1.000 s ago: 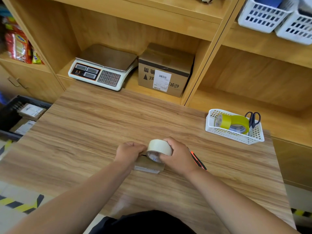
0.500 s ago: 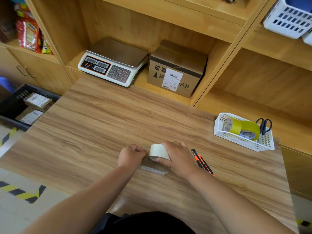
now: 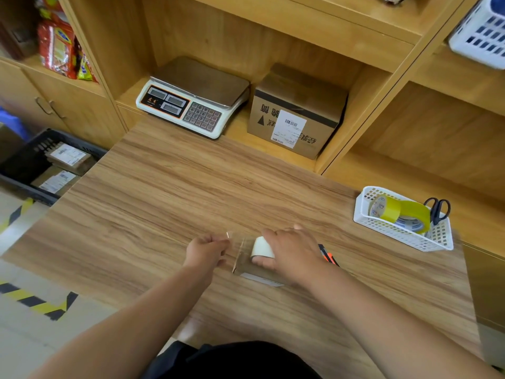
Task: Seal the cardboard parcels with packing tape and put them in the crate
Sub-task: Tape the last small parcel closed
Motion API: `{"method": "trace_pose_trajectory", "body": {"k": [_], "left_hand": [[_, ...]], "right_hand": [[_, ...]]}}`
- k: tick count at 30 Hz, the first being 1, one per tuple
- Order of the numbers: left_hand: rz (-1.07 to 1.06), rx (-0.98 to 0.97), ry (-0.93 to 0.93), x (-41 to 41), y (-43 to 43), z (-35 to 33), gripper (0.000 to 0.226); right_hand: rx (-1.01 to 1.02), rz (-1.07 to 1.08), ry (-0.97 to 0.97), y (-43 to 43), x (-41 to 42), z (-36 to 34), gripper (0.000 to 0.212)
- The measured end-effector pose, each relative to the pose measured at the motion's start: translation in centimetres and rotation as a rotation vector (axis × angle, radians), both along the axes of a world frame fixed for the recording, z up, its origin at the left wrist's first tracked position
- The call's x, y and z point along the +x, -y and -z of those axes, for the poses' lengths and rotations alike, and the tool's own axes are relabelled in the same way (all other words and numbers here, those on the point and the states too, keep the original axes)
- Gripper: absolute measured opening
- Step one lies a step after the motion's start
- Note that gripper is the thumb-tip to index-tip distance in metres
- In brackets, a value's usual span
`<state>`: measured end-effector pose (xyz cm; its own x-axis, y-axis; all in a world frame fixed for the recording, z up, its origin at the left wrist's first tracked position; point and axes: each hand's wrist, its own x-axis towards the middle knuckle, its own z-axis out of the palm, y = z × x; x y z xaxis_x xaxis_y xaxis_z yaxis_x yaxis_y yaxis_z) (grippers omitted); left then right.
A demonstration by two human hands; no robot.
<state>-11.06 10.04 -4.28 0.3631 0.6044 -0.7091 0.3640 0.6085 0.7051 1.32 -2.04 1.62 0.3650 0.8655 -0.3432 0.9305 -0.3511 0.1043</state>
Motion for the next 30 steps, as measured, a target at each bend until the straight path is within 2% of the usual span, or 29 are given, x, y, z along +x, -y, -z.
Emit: {"method": "trace_pose_trajectory", "body": {"k": [6,30], "left_hand": [[-0.012,-0.051,0.009,-0.3,0.5,0.5,0.024],[-0.123,-0.123,0.003,-0.5,0.4,3.7,0.036]], "right_hand": [[-0.053,-0.031,0.011,0.6,0.4,-1.1,0.063],[0.042,0.005,0.05,-1.9,-2.4,0.3,0.048]]}}
